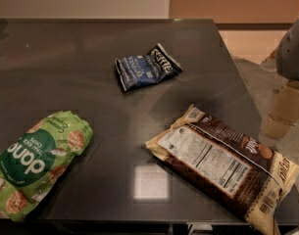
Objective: Move brown chip bag near green rice chip bag
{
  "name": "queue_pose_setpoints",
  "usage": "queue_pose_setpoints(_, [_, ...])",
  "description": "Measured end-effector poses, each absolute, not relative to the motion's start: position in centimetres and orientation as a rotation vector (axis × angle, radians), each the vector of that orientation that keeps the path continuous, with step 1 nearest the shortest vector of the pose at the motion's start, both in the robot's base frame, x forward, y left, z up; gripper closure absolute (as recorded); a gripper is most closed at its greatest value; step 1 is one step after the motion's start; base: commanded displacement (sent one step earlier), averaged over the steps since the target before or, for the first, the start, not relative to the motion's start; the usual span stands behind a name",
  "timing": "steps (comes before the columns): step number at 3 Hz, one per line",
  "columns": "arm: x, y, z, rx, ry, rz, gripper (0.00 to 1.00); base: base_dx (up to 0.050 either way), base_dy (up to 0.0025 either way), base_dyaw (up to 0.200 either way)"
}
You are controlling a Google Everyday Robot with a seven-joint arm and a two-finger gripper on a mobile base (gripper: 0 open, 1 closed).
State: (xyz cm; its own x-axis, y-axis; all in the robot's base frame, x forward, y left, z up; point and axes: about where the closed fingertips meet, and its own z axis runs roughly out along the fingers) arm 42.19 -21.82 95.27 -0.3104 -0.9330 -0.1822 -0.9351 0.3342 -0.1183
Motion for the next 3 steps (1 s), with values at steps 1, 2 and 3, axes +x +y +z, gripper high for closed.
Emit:
queue_pose_setpoints(1, [40.8,-22.3,94.0,-1.682,2.41,-0.012,0.0,0.0,0.0,0.0])
queue_pose_setpoints(2, [39.5,-22.9,91.8,-1.67,2.435,-0.007,0.0,0.0,0.0,0.0])
queue_pose_setpoints(3, [38.3,-22.9,89.3,-1.674,2.471,0.037,0.0,0.0,0.0,0.0])
